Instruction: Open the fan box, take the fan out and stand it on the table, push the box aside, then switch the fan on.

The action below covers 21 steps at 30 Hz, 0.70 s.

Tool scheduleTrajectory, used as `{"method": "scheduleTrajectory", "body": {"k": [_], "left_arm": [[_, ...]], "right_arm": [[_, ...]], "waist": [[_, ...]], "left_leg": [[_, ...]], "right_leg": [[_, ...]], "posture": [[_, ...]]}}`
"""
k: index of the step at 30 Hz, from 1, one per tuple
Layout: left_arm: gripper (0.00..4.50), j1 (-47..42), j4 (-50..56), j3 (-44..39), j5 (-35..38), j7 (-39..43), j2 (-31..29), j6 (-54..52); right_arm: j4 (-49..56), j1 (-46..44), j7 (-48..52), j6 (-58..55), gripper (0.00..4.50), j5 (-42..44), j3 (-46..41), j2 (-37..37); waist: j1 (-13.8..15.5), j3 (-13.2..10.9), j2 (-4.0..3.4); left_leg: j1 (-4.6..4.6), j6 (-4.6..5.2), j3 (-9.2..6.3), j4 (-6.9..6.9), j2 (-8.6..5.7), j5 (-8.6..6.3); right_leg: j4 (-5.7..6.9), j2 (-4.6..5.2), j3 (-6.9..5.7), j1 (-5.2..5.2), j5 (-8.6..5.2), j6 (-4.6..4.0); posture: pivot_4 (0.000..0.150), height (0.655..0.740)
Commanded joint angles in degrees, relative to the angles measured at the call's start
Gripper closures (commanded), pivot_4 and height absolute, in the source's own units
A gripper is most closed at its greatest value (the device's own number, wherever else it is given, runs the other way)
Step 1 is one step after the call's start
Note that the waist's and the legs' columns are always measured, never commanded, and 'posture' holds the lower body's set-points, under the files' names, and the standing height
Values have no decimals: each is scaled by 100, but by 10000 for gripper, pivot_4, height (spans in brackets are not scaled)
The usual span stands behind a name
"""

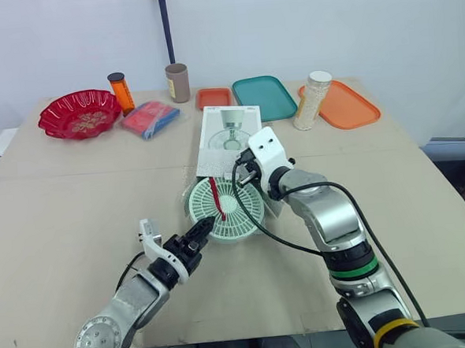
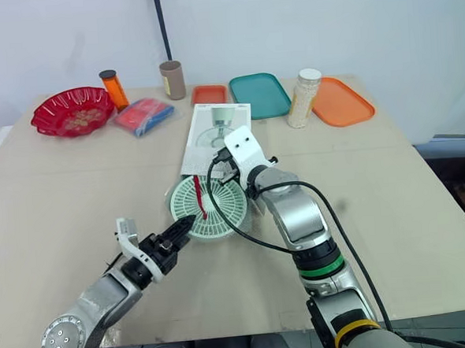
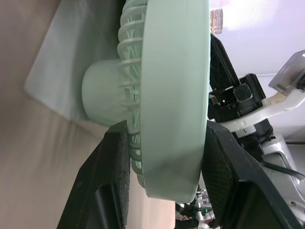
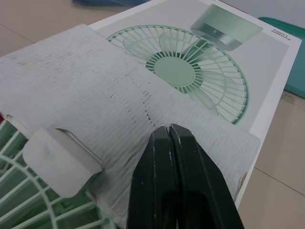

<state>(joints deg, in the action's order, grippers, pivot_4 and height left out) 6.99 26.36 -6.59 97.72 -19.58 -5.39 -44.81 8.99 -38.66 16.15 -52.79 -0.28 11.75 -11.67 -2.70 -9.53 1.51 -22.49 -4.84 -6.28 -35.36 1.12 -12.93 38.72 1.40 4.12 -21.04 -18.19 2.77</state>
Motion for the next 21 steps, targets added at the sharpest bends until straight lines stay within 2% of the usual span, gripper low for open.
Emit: {"method": "scheduleTrajectory", "body": {"k": [1, 9, 21], "left_arm": [[29261, 422, 207, -12, 270, -289, -365, 85], [29261, 1188, 733, 37, 876, -294, -1145, 352], [29261, 2427, 1308, 65, 1127, 202, -1850, 693]], "right_arm": [[-221, 71, 56, -222, 45000, -4, 88, -30], [-250, 21, 89, -399, 45000, -58, 152, -196], [-261, 38, -17, -493, 45000, -64, 212, -80]], "waist": [[0, 0, -1], [-7, 1, -1], [-7, 12, -2]], "left_leg": [[0, 0, 0, 1, 1, 0], [0, -5, 2, 4, 6, -5], [3, -6, 6, 9, 21, -13]], "right_leg": [[0, 0, 0, -1, -1, -2], [-5, -3, 2, -3, -3, -7], [-28, -13, 3, -1, -14, -15]], "posture": [[1500, 7400], [1500, 7400], [1500, 7400]]}}
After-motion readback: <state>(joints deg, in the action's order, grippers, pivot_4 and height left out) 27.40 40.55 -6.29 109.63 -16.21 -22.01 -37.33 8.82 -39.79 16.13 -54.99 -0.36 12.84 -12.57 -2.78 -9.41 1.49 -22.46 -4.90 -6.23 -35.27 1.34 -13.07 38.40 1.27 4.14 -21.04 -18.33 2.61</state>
